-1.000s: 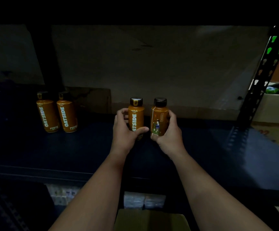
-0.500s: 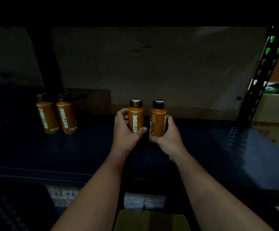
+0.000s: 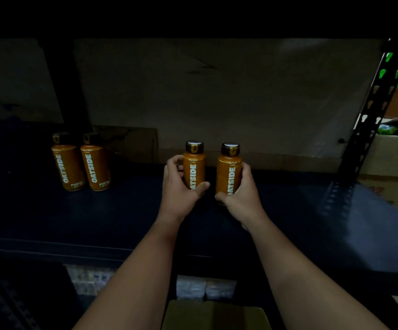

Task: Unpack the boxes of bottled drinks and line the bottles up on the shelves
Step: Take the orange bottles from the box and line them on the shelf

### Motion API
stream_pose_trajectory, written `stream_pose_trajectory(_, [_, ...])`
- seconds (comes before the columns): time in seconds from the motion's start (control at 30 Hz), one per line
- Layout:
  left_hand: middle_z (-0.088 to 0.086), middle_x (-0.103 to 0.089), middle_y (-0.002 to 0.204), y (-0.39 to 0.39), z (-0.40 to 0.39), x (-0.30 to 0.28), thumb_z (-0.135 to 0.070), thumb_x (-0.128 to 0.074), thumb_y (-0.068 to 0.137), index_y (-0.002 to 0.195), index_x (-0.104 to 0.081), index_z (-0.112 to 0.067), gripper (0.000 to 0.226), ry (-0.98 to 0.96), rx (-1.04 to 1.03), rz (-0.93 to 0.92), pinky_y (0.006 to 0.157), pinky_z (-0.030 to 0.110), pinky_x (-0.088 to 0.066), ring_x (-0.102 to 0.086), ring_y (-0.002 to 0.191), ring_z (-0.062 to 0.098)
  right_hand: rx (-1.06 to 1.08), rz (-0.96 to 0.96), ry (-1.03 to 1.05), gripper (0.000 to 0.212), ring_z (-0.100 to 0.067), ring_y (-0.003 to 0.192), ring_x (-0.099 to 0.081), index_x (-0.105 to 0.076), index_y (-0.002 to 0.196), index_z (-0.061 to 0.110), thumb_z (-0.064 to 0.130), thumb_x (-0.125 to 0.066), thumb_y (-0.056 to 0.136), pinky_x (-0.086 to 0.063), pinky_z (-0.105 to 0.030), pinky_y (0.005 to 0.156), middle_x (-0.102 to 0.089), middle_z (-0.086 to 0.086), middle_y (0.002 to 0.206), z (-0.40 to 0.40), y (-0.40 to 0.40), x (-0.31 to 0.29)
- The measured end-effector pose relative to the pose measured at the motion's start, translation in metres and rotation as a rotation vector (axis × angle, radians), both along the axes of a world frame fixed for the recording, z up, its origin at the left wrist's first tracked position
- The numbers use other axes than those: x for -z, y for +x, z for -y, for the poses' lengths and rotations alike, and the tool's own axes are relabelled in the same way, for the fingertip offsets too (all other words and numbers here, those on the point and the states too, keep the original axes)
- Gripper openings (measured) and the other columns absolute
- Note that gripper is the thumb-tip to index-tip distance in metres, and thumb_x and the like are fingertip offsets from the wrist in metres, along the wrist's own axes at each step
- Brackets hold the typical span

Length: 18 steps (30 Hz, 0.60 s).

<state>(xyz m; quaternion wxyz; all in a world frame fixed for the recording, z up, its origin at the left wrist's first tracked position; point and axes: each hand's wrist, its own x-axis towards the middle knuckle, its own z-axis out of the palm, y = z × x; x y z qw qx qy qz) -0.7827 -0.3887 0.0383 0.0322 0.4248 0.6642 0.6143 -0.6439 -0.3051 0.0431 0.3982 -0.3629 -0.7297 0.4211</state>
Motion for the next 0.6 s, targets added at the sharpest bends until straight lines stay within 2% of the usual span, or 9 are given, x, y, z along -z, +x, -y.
stream_pose_trajectory(0.13, [-0.005, -0.042, 0.141, 0.001, 0.001, -0.001, -0.021, -0.091, 0.072, 0.139, -0.035, -0.035, 0.089, -0.007, -0.008, -0.011, 0.100, 0.031, -0.048, -0.047, 0.124, 0.009, 0.033, 0.000, 0.035, 0.102, -0.020, 0.141, -0.037, -0.029, 0.146, 0.040, 0.013, -0.090, 0.069, -0.039, -0.054, 0.113, -0.039, 0.007, 0.148, 0.001, 0.001, 0.001])
stream_pose_trajectory(0.27, [-0.007, -0.040, 0.140, 0.004, 0.002, -0.003, -0.027, -0.091, 0.074, 0.141, -0.034, -0.035, 0.088, -0.013, -0.014, -0.003, 0.099, 0.030, -0.047, -0.046, 0.123, 0.009, 0.038, 0.014, 0.052, 0.102, -0.019, 0.141, -0.036, -0.030, 0.148, 0.035, 0.014, -0.091, 0.069, -0.038, -0.052, 0.114, -0.037, 0.006, 0.149, 0.000, 0.002, 0.000])
stream_pose_trajectory(0.47, [-0.011, -0.040, 0.135, 0.006, 0.004, -0.003, -0.023, -0.087, 0.079, 0.143, -0.037, -0.032, 0.082, -0.016, -0.043, -0.014, 0.086, 0.014, -0.041, -0.047, 0.121, 0.006, 0.043, 0.106, 0.115, 0.099, -0.021, 0.140, -0.035, -0.026, 0.151, 0.030, 0.018, -0.088, 0.074, -0.037, -0.047, 0.114, -0.035, 0.003, 0.146, 0.004, -0.003, -0.001])
stream_pose_trajectory(0.53, [-0.009, -0.040, 0.138, 0.006, 0.004, -0.002, -0.023, -0.087, 0.079, 0.144, -0.037, -0.031, 0.082, -0.029, -0.053, -0.037, 0.090, 0.016, -0.042, -0.046, 0.123, 0.006, 0.041, 0.146, 0.129, 0.099, -0.020, 0.140, -0.033, -0.023, 0.152, 0.029, 0.019, -0.086, 0.077, -0.035, -0.044, 0.114, -0.033, 0.003, 0.146, 0.006, -0.006, -0.002])
stream_pose_trajectory(0.6, [-0.007, -0.039, 0.142, 0.006, 0.005, -0.001, -0.022, -0.085, 0.081, 0.146, -0.036, -0.031, 0.082, -0.042, -0.077, -0.051, 0.100, 0.027, -0.046, -0.044, 0.128, 0.008, 0.041, 0.181, 0.143, 0.099, -0.021, 0.140, -0.031, -0.020, 0.153, 0.028, 0.020, -0.085, 0.078, -0.034, -0.044, 0.114, -0.031, 0.002, 0.148, 0.008, -0.009, -0.003])
